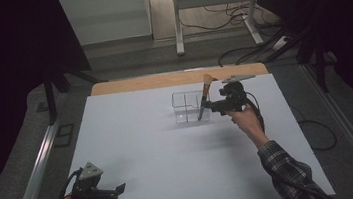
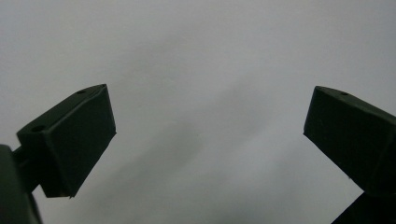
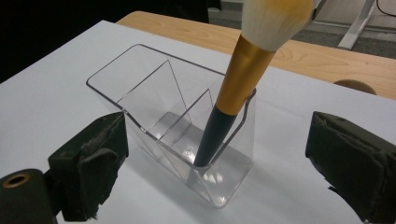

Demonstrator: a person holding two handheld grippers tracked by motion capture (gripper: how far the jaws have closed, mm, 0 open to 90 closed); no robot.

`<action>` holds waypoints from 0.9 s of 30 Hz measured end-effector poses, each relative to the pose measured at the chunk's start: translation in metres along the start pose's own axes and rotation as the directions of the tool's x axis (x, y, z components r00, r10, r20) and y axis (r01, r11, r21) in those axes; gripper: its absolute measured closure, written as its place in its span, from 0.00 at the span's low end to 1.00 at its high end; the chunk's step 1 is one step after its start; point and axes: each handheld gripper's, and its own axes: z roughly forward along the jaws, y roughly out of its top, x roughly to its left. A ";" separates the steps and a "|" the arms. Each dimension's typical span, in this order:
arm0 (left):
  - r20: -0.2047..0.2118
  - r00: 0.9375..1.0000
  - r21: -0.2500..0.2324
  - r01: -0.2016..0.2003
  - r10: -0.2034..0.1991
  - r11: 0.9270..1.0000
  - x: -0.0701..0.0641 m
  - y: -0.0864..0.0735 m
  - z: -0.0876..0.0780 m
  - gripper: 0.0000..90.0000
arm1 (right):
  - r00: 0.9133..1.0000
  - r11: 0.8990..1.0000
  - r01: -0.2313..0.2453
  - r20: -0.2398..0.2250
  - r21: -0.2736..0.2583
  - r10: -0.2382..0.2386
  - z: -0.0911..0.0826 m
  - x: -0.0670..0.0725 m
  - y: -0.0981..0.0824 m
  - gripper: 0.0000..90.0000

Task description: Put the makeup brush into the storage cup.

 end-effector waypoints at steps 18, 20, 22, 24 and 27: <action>0.006 1.000 0.000 0.001 -0.001 1.000 0.001 0.000 0.000 0.03 | 0.999 0.997 0.046 -0.001 0.058 -0.046 -0.006 0.009 -0.004 0.06; 0.007 1.000 -0.001 0.003 -0.003 1.000 0.001 0.000 0.000 0.03 | 0.998 0.996 0.059 0.001 0.068 -0.060 -0.007 0.011 -0.005 0.05; 0.007 1.000 0.001 0.000 0.000 1.000 0.000 0.000 0.000 0.03 | 0.997 0.994 0.073 0.002 0.079 -0.074 -0.008 0.013 -0.005 0.05; 0.008 1.000 0.004 -0.003 0.003 1.000 0.000 0.000 0.000 0.03 | 0.996 0.992 0.089 0.004 0.090 -0.089 -0.009 0.015 -0.006 0.05; 0.008 1.000 0.000 0.000 0.000 1.000 0.001 0.000 0.000 0.03 | 0.995 0.990 0.100 0.005 0.098 -0.101 -0.010 0.016 -0.007 0.04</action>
